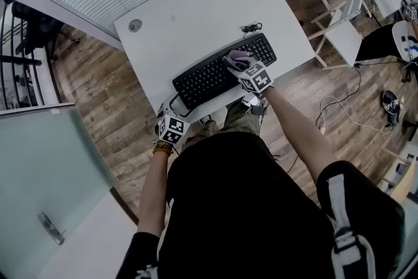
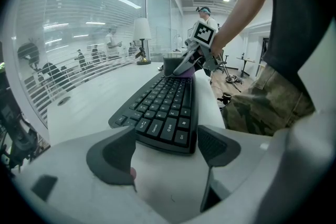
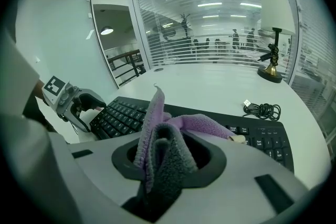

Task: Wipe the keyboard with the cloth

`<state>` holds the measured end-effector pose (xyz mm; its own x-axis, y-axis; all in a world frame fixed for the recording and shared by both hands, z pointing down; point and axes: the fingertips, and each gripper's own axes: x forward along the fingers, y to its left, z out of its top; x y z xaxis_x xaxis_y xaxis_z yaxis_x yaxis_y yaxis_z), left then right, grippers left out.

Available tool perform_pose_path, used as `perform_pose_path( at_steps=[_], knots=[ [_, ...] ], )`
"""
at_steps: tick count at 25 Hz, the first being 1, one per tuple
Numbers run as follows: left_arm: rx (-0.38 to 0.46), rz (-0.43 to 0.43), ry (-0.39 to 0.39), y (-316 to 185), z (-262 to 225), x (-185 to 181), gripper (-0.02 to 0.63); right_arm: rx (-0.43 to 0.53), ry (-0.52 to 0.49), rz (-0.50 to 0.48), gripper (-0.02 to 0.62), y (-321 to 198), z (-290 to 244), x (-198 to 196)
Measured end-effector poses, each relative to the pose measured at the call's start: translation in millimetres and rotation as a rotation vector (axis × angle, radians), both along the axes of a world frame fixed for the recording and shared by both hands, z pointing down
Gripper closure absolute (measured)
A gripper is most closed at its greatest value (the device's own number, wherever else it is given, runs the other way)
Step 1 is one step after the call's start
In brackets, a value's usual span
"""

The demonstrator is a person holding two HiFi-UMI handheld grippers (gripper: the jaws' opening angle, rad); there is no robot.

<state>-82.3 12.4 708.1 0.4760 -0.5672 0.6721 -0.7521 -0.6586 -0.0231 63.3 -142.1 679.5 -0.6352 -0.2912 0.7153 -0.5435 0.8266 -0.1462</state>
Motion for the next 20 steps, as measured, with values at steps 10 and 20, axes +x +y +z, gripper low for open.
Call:
perform_pose_path(
  at_steps=[10,20],
  knots=[
    [0.001,0.003,-0.003,0.5,1.6,-0.6,0.236,-0.001,0.005,-0.055,0.474,12.6,0.5,-18.1],
    [0.001,0.005,-0.006,0.0,-1.2,0.7,0.236,0.003,0.01,-0.1,0.474,22.9,-0.5,-31.4]
  ],
)
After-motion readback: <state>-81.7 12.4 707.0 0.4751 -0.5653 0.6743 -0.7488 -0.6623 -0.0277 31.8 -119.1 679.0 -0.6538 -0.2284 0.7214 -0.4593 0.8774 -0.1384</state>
